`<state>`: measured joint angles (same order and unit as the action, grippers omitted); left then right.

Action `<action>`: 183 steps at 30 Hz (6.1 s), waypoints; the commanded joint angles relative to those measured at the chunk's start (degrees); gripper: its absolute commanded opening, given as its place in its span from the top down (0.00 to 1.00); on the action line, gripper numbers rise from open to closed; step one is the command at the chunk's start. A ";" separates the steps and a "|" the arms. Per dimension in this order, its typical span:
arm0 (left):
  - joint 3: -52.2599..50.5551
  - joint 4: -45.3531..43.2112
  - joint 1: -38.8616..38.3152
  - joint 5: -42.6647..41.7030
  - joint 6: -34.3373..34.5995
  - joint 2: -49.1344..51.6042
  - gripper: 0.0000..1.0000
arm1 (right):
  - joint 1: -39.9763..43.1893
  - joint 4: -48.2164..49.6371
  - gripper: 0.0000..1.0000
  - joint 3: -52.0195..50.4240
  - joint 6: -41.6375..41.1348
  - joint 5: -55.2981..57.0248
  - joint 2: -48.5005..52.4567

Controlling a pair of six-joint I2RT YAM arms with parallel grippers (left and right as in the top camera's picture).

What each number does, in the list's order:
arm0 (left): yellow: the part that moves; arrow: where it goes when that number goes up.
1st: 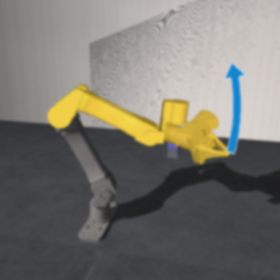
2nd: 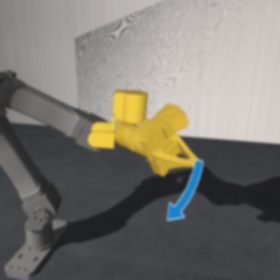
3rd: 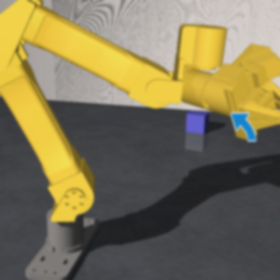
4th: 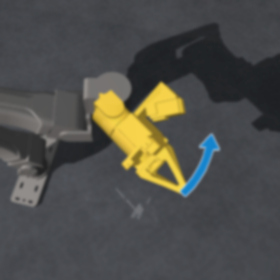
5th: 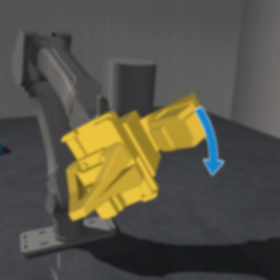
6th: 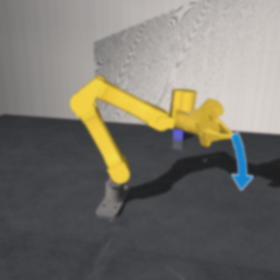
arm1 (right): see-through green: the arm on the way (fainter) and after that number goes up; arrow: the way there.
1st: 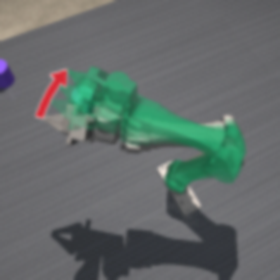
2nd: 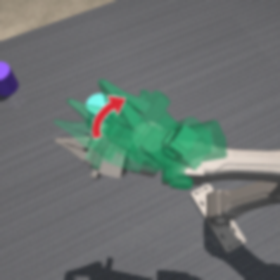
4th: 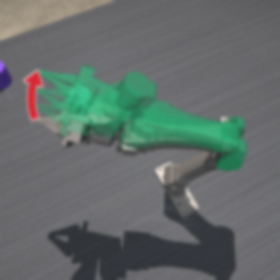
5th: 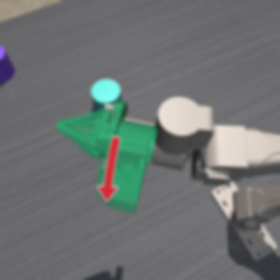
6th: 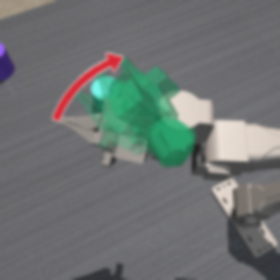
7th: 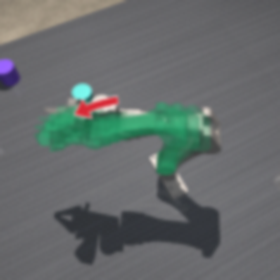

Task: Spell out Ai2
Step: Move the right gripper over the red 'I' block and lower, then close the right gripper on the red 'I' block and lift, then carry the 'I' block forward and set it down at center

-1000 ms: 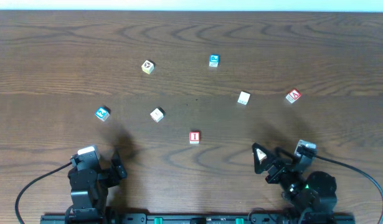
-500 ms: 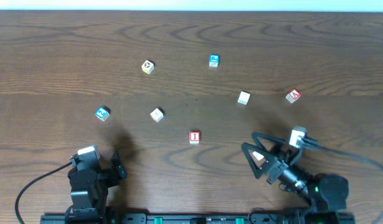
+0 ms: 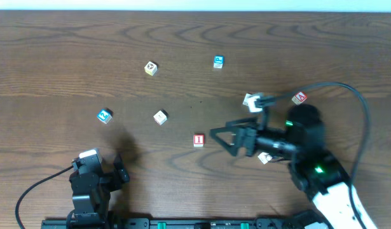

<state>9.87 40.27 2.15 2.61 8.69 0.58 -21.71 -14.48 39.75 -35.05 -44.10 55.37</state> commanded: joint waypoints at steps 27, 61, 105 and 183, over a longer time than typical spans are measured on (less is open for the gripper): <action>-0.70 0.20 0.17 0.74 -1.01 -0.37 0.05 | -25.62 -26.67 0.10 24.39 -5.70 49.09 45.31; -0.70 0.20 0.17 0.74 -1.01 -0.37 0.04 | -28.46 -21.64 0.62 24.39 -8.20 53.13 49.99; -0.70 0.20 0.17 0.74 -1.01 -0.37 0.05 | -16.98 -36.04 0.98 57.51 -3.67 56.48 63.14; -0.70 0.20 0.17 0.74 -1.01 -0.37 0.05 | -11.82 -51.15 0.15 81.37 8.92 53.11 68.02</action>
<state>9.87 40.23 2.15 2.59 8.69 0.58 -33.98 -63.70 114.63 -33.56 8.01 126.63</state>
